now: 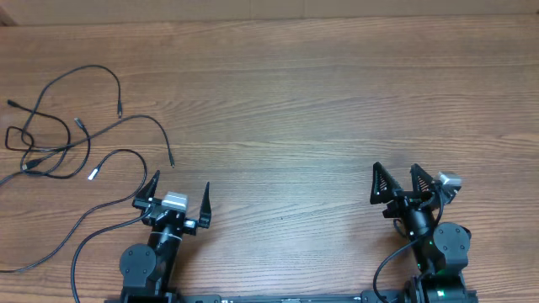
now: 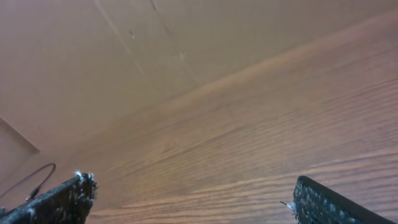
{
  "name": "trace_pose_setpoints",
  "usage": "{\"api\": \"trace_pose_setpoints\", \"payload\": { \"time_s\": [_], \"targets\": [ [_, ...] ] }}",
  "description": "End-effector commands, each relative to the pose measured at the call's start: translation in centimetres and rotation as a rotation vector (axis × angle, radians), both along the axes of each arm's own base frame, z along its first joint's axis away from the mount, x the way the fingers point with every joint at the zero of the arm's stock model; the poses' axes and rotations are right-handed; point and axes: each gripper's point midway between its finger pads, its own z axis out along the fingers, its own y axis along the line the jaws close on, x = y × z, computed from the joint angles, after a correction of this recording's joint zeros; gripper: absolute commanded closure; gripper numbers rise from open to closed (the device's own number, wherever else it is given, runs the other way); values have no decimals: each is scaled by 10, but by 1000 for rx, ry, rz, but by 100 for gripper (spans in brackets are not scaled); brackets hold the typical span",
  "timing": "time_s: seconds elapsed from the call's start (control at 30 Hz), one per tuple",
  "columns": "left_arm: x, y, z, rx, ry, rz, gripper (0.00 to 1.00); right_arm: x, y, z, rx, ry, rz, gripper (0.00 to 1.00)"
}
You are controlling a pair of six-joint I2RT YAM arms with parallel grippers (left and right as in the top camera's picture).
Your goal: Untangle cables
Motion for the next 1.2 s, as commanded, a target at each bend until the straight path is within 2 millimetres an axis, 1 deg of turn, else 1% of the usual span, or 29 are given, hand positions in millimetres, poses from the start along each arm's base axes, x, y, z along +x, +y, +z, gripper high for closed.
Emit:
{"api": "trace_pose_setpoints", "payload": {
  "time_s": [0.0,0.17,0.2,0.47,0.6,0.73,1.0,1.17],
  "targets": [
    [0,0,-1,-10,1,2,0,-3,-3,-13,-12,40,-17,0],
    [0,0,-1,-10,1,2,0,-8,-4,-34,-16,127,-16,0],
    [0,0,-1,-10,1,2,0,-8,-4,-34,-26,127,-15,0],
    [0,0,-1,-10,1,2,0,-9,-2,-22,-51,70,0,0],
    [0,0,-1,-10,1,2,0,-11,0,-8,-140,-9,23,0],
    [0,0,-1,-10,1,2,0,-13,1,1,-172,-55,29,0],
    [0,0,-1,-10,1,2,0,-23,25,23,-376,-216,177,0],
    [0,0,-1,-10,1,2,0,-24,28,23,-396,-226,196,0]
  ]
}}
